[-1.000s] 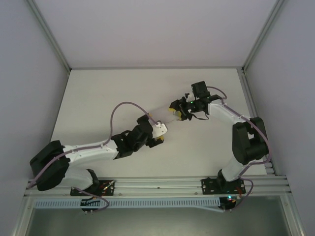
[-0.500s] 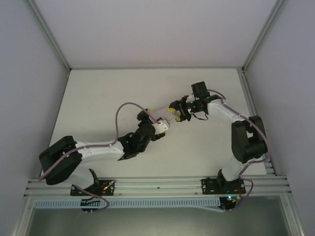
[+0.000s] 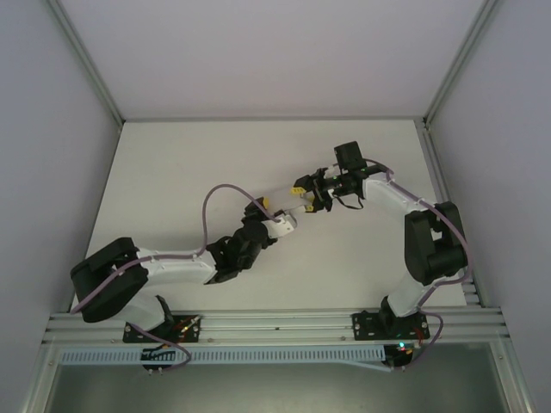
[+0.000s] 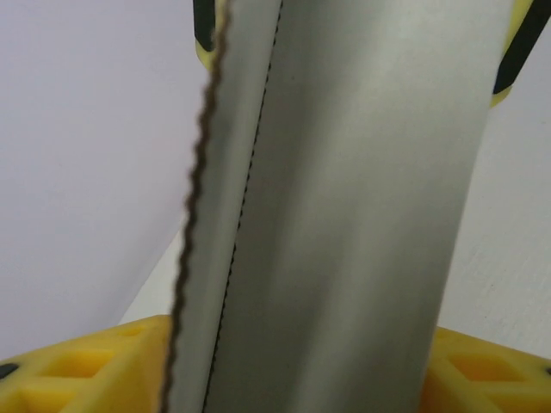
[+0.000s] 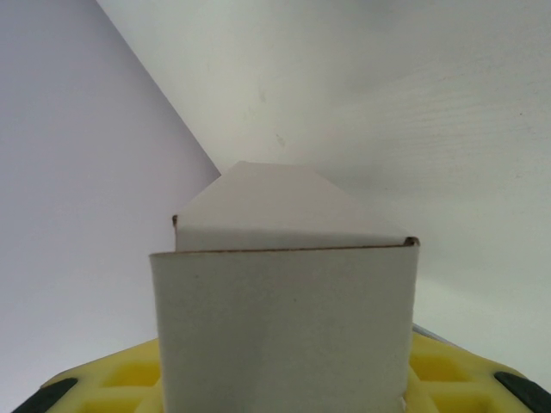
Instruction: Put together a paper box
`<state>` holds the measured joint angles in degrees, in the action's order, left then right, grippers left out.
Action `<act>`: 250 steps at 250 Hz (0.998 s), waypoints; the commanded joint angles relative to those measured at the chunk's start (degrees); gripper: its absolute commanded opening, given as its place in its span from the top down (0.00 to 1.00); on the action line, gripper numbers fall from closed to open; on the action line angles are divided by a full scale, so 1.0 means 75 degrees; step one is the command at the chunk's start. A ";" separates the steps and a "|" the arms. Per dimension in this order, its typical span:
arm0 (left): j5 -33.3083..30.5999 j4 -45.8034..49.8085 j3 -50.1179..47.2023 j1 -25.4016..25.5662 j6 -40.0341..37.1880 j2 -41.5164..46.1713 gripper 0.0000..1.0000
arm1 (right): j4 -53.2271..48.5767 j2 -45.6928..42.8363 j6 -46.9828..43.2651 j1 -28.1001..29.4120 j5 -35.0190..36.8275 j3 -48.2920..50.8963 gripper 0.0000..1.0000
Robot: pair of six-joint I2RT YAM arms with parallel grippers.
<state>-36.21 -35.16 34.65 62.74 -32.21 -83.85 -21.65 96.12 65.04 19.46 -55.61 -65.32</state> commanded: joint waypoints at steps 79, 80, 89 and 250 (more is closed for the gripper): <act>0.0438 0.0457 0.0109 0.0032 -0.0059 0.0492 0.59 | -0.1090 -0.0196 -0.0999 -0.0043 0.0161 -0.0375 0.34; 0.0442 0.0469 0.0117 0.0029 -0.0056 0.0498 0.59 | -0.1100 -0.0201 -0.1003 -0.0042 0.0173 -0.0374 0.34; 0.0492 0.0567 0.0131 0.0035 -0.0059 0.0542 0.60 | -0.1157 -0.0261 -0.1061 -0.0041 0.0288 -0.0376 0.31; 0.1750 0.2691 0.0583 -0.0212 0.0487 0.1143 0.69 | -0.0739 -0.1418 -0.1258 -0.0088 0.1377 -0.0129 0.00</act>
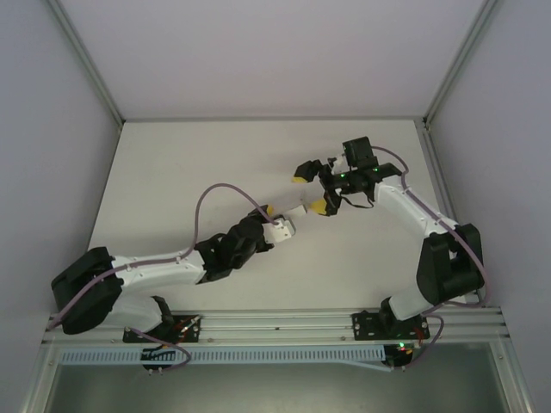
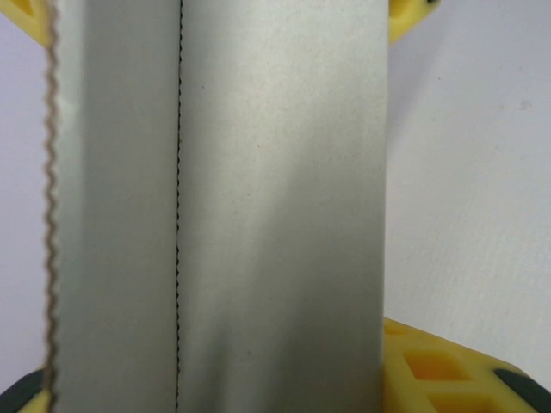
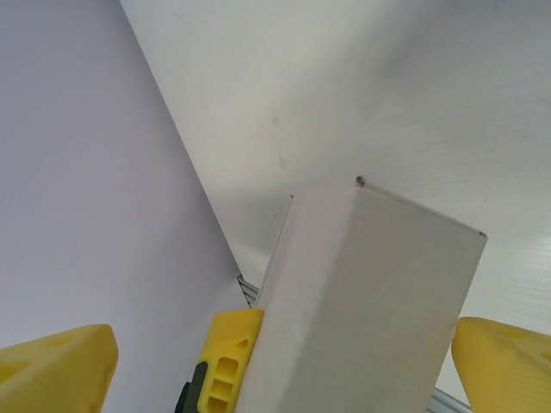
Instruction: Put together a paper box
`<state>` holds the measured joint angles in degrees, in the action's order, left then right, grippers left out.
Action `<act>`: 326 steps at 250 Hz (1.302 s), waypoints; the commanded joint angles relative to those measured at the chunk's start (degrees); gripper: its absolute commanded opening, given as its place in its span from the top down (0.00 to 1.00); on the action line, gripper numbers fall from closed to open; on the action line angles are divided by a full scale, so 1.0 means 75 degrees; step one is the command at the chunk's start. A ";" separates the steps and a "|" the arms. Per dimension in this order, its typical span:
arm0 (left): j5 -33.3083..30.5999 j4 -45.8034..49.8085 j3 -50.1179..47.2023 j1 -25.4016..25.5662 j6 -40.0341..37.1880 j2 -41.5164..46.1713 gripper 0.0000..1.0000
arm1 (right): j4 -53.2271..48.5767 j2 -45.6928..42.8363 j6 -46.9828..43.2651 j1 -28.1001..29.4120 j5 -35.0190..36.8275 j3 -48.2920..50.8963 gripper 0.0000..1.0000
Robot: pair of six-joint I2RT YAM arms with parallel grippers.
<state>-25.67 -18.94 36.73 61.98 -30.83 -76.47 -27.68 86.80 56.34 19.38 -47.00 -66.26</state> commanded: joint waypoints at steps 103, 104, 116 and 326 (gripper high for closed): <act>0.2697 0.2290 0.0798 -0.1238 0.0966 0.0520 0.73 | -0.0980 -0.0640 -0.2705 -0.0158 0.2329 -0.0572 0.00; 0.2732 0.2320 0.0810 -0.1258 0.0974 0.0524 0.73 | -0.0977 -0.0652 -0.2759 -0.0158 0.2359 -0.0574 0.00; 0.3177 0.2628 0.0901 -0.1466 0.0980 0.0540 0.74 | -0.0879 -0.0818 -0.3399 -0.0146 0.2669 -0.0591 0.00; 0.6722 0.7096 0.3591 -0.3365 0.0449 -0.1715 0.72 | 0.1278 -0.2565 -0.9175 0.0651 0.1142 0.1605 0.00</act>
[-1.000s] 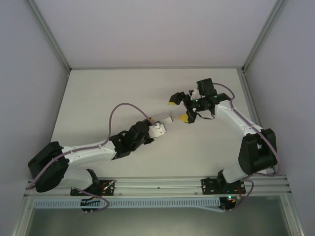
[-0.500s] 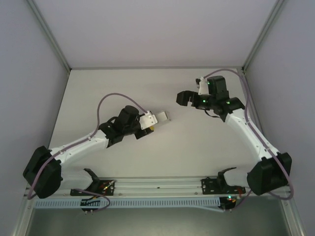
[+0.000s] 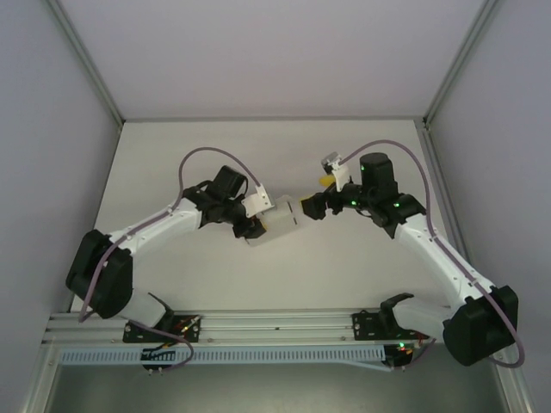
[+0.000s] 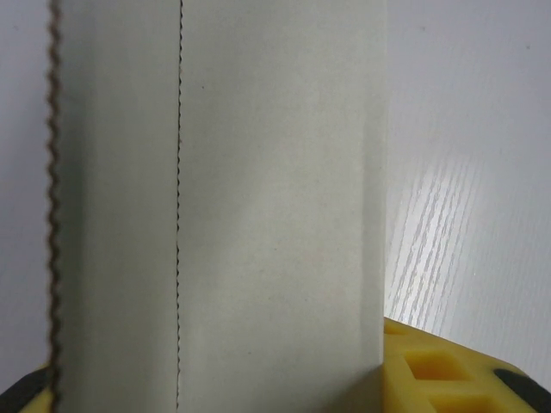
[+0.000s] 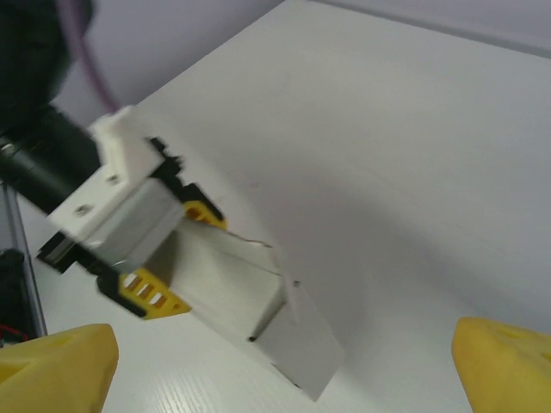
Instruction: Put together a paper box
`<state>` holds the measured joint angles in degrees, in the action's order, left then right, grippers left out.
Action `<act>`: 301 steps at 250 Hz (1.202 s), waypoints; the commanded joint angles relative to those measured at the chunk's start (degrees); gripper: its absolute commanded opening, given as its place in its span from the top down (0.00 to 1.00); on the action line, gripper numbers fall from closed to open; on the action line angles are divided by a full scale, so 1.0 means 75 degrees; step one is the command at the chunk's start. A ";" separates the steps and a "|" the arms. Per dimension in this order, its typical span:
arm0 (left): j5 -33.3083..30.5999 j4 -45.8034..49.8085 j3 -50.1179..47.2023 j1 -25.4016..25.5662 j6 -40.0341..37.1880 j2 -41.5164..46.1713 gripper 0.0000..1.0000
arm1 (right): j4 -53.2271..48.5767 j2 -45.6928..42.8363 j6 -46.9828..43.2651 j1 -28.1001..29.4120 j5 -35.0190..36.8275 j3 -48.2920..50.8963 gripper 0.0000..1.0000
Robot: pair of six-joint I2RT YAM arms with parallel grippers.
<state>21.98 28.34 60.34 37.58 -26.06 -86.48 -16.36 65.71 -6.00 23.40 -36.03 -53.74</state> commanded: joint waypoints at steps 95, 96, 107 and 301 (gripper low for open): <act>0.0348 0.1341 0.0893 -0.0232 -0.0470 -0.0798 0.69 | -0.0506 0.1501 -0.0648 0.0183 -0.0118 -0.0492 0.06; 0.0332 0.1354 0.0901 -0.0237 -0.0466 -0.0804 0.69 | -0.0499 0.1508 -0.0645 0.0184 -0.0112 -0.0496 0.06; 0.0213 0.1376 0.0938 -0.0240 -0.0416 -0.0910 0.69 | -0.0479 0.1619 -0.0632 0.0217 -0.0043 -0.0536 0.07; -0.1282 0.1121 0.0910 0.0457 -0.0181 -0.1325 0.67 | 0.0288 0.2777 -0.0973 0.0958 0.1543 -0.0767 0.48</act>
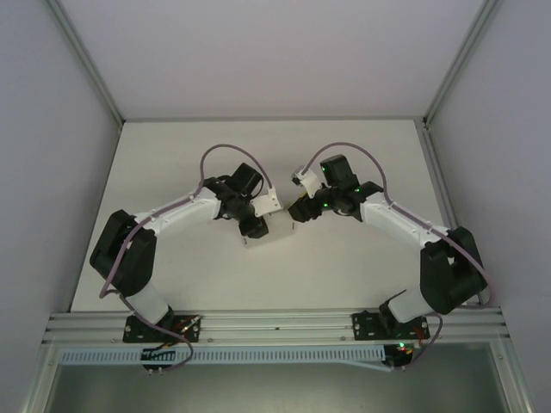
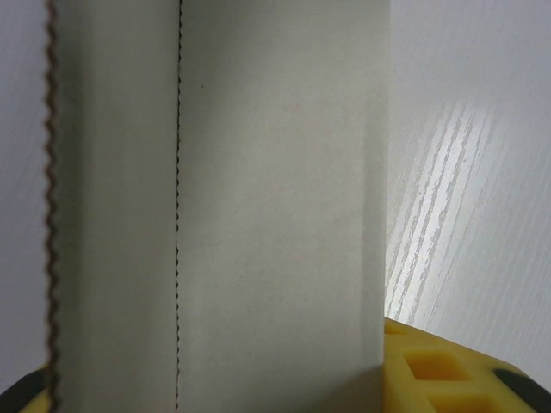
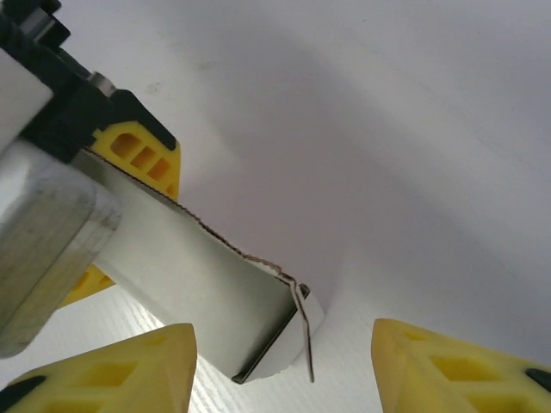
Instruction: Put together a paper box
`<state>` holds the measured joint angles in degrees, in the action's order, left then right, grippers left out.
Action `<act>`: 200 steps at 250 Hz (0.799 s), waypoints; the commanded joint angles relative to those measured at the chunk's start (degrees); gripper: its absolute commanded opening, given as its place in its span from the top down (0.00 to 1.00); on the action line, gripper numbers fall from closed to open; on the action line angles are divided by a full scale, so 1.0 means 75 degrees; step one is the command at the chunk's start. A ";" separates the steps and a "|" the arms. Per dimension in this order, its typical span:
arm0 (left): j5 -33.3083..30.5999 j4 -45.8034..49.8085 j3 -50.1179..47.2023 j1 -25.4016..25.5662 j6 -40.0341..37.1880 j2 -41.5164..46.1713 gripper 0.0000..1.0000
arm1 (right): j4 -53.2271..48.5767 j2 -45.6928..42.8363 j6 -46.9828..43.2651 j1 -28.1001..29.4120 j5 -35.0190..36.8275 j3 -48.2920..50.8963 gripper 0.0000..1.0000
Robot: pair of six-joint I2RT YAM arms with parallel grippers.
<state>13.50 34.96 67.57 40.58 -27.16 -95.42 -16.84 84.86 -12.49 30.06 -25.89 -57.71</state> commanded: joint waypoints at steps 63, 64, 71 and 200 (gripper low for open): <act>-0.0143 0.0204 -0.0059 0.0086 -0.0082 -0.0092 0.67 | 0.0271 0.0416 0.0007 0.0133 -0.0140 -0.0414 0.85; -0.0139 0.0197 -0.0058 0.0074 -0.0082 -0.0095 0.67 | 0.0274 0.0422 0.0010 0.0131 -0.0143 -0.0414 0.85; -0.0136 0.0186 -0.0072 0.0078 -0.0082 -0.0099 0.67 | 0.0277 0.0413 0.0056 0.0140 -0.0119 -0.0403 0.87; -0.0352 -0.0232 -0.0118 0.0085 0.0035 -0.0117 0.68 | -0.0249 0.0223 0.2673 0.0158 -0.1333 -0.0737 1.00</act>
<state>12.86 34.28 67.46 41.04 -27.33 -95.42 -19.40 88.05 -2.90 30.68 -27.00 -60.82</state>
